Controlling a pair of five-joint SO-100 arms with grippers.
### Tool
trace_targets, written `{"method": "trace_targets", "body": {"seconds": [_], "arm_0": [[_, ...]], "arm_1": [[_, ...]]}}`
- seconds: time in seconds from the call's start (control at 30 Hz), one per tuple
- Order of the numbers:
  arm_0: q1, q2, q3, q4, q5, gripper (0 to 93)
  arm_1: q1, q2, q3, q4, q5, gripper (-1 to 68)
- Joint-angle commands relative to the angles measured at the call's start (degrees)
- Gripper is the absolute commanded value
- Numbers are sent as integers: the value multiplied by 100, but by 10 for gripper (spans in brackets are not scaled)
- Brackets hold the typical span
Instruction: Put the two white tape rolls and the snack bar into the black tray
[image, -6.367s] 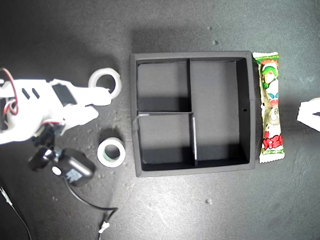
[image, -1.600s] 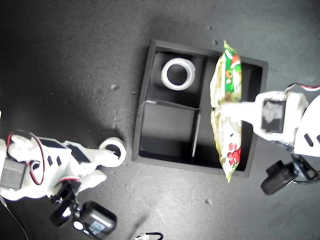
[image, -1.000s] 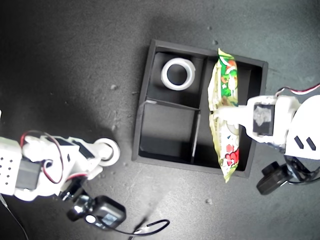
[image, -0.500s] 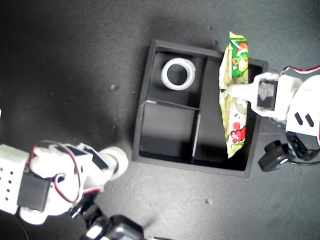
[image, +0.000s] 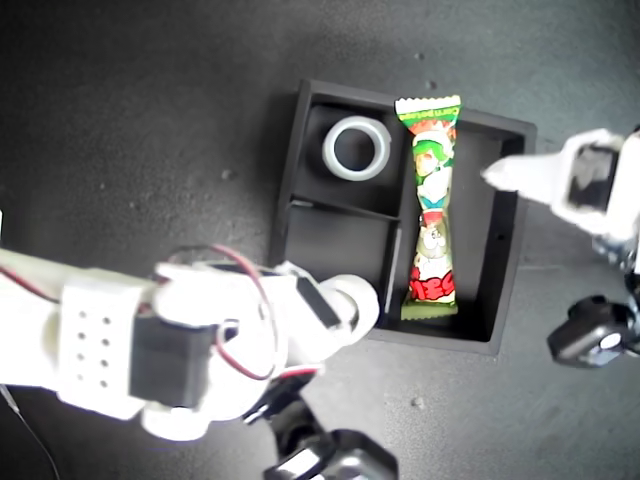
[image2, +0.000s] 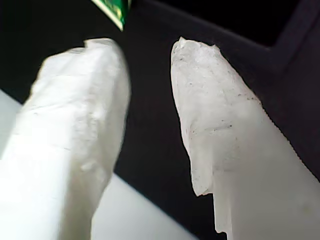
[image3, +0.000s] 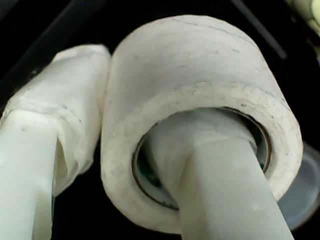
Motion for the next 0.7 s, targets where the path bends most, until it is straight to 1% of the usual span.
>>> {"method": "trace_targets", "body": {"seconds": [0.0,0.13,0.2,0.23,0.3,0.37,0.47,0.5,0.67], "arm_0": [[-97,-545,-1020,571,-211,22],[-149,-1336,-2355,1793,-483,33],[-149,-2329,-4403,2733,-536,41],[-149,-2918,-5528,2900,-466,46],[-149,-2751,-5106,2865,-501,71],[-123,-2856,-5212,2865,-536,110],[-62,-2856,-5203,2865,-563,135],[-53,-2839,-5168,2865,-554,158],[-44,-2347,-4562,2865,-589,168]], "arm_1": [[70,1459,448,0,1371,-4],[-26,2575,1081,-53,1529,-5],[-44,2874,1362,-62,1547,-5],[-44,2979,1494,-88,1564,-5],[-44,3085,1644,-105,1573,-5],[-44,3164,1767,-158,1556,-5],[-44,3173,1828,-167,1503,-5],[-44,3173,1837,-176,1468,-5],[-26,3173,1863,-220,1389,-5]]}}
